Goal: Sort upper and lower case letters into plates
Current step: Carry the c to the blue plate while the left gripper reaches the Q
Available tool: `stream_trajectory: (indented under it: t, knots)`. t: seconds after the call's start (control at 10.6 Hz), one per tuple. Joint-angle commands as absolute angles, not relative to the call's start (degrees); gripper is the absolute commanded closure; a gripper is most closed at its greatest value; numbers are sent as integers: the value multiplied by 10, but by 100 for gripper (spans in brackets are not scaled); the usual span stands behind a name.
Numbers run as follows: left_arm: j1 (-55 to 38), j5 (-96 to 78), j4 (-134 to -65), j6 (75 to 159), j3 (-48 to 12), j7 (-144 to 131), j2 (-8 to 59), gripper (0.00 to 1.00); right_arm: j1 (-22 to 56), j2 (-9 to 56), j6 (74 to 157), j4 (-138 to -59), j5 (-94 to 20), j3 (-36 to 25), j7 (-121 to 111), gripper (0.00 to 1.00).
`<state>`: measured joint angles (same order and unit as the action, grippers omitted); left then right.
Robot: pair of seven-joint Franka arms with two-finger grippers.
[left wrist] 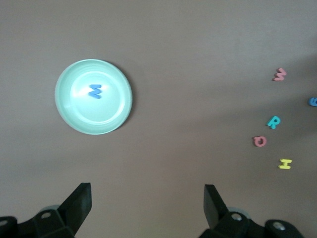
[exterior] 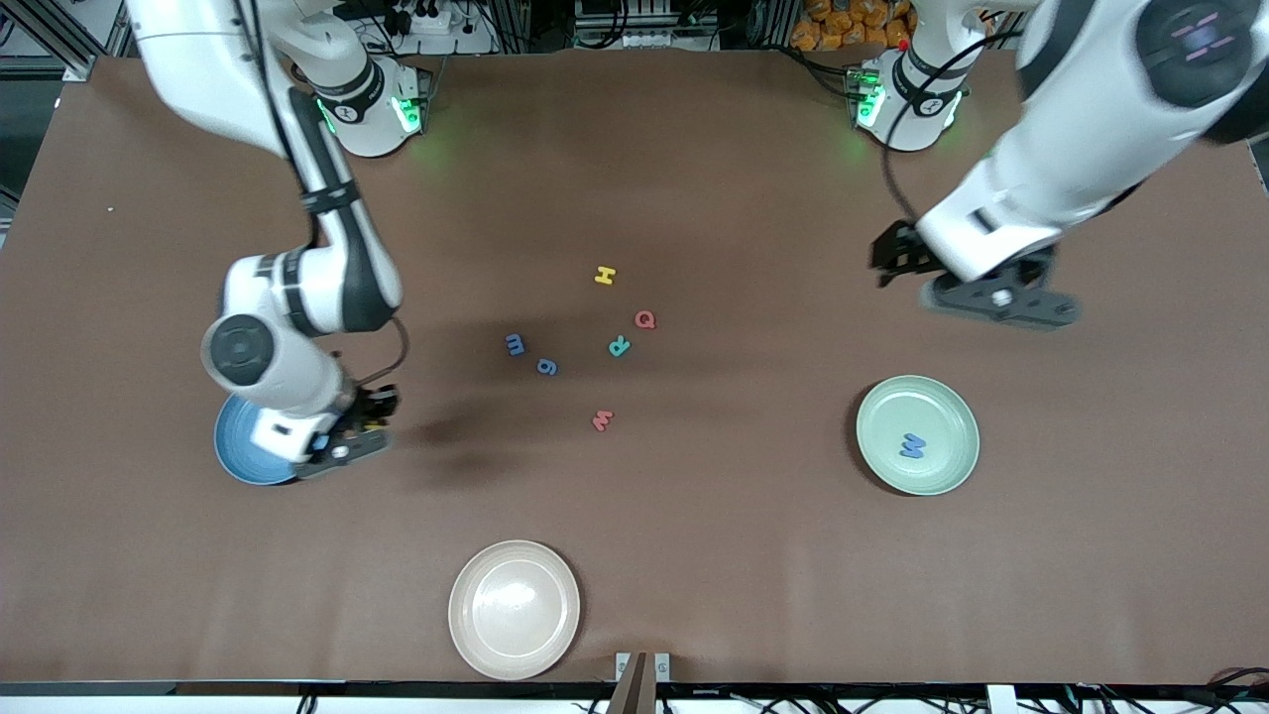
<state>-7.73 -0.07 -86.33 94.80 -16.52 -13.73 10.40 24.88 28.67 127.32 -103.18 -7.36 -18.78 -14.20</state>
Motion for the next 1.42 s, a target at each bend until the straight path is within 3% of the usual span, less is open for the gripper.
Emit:
stream_trajectory:
  t: [0.0, 0.28, 0.38, 0.47, 0.66, 1.04, 1.32]
  knots:
    - [-126, 3, -860, 976, -168, -209, 148, 0, 184, 281, 1274, -1049, -79, -185, -155, 100]
    - [-186, 5, -879, 1038, -167, -354, 202, 0, 108, 297, 1281, -1048, -73, -185, -203, 98]
    - [-203, 5, -881, 1060, -167, -399, 220, 0, 96, 303, 1283, -1046, -73, -185, -203, 55]
    - [-217, 5, -882, 1078, -167, -438, 239, 0, 91, 308, 1286, -1043, -73, -185, -202, 1]
    - [-239, 5, -911, 1139, -167, -514, 263, 0, 97, 307, 1281, -1041, -73, -185, -204, 0]
    - [-277, 40, -1043, 1321, -166, -646, 265, 0, 128, 308, 1277, -1041, -75, -181, -202, 0]
    - [-302, 76, -1051, 1350, -166, -713, 304, 0, 165, 306, 1260, -1042, -75, -180, -201, 0]
